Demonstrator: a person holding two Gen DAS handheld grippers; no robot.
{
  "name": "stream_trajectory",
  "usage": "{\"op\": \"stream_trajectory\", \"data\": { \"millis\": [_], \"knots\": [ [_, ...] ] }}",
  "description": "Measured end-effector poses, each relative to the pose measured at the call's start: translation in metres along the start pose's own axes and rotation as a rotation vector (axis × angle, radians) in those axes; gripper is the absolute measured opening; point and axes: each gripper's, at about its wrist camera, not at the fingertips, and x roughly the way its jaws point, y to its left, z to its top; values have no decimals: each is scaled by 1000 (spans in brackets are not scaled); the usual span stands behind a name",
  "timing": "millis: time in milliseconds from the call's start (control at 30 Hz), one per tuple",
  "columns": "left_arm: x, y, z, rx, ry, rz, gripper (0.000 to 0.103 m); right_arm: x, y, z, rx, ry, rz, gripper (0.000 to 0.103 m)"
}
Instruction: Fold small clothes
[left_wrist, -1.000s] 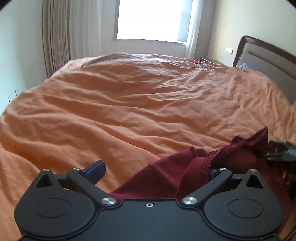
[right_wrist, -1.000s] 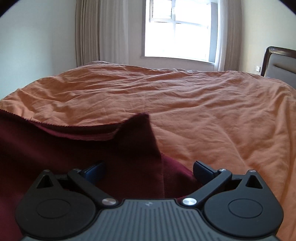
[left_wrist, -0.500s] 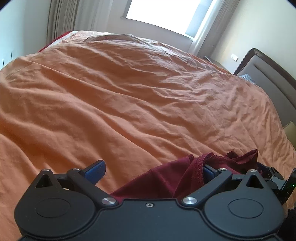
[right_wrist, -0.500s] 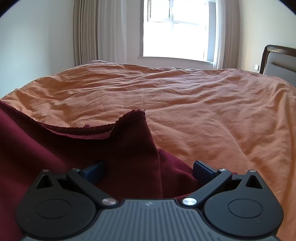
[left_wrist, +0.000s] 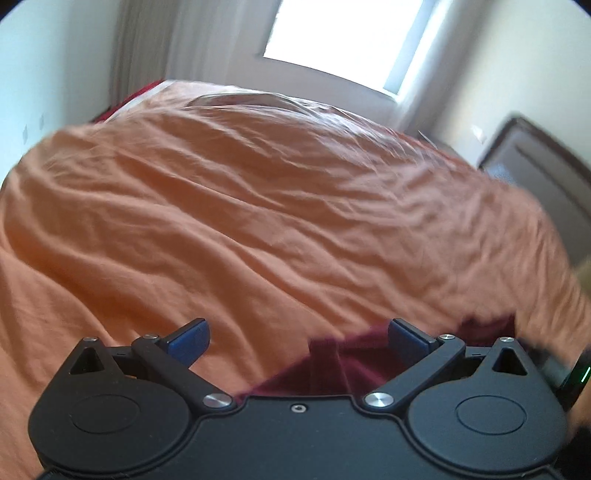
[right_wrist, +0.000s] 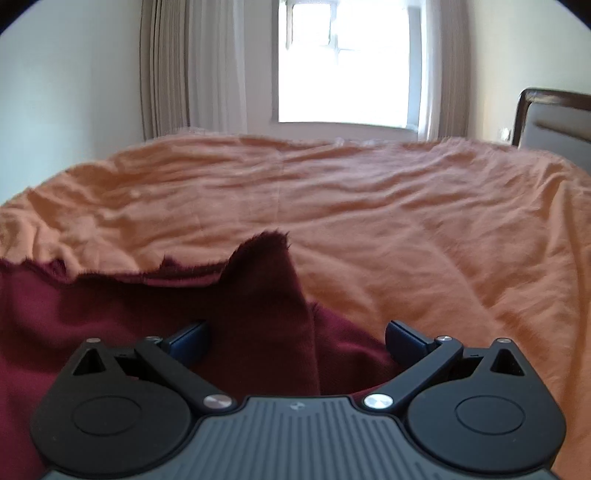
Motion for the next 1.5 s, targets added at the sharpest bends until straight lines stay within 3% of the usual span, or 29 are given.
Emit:
{"op": "stream_trajectory", "data": {
  "millis": [167,233,400,533,667,800,967,1000,1033,1133,1300,1400,1500],
  "knots": [
    [28,-29,-46,105,-9,40,102,-10,-7,3,28,-63,44,73],
    [41,-35,-60,100,-20,117,102,-8,-9,4,36,-52,75,47],
    [57,-36,-69,63,-79,250,102,-9,-16,6,71,-68,98,11],
    [64,-32,-63,40,-118,354,102,-15,-24,7,119,-118,52,8],
    [79,-18,-62,-23,-87,352,103,-5,-24,3,127,-67,25,8],
    [83,-9,-68,-65,-93,327,103,4,-27,0,140,-23,23,9],
    [77,-7,-70,-80,-128,297,102,5,-33,-8,175,-18,72,24],
    [70,-4,-71,-100,-156,273,102,4,-35,-8,189,-21,85,35],
    [65,-2,-72,-121,-183,252,102,2,-37,-7,200,-28,102,54],
    [40,5,-77,-188,-274,206,102,-12,-34,0,178,-55,97,90],
    [-2,2,-81,-200,-334,197,102,-45,-6,14,47,-104,82,103],
    [-25,-8,-88,-183,-350,254,102,-59,21,20,-34,-106,101,103],
    [-48,-12,-108,-238,-379,270,102,-71,50,15,-73,-85,157,103]
  ]
}}
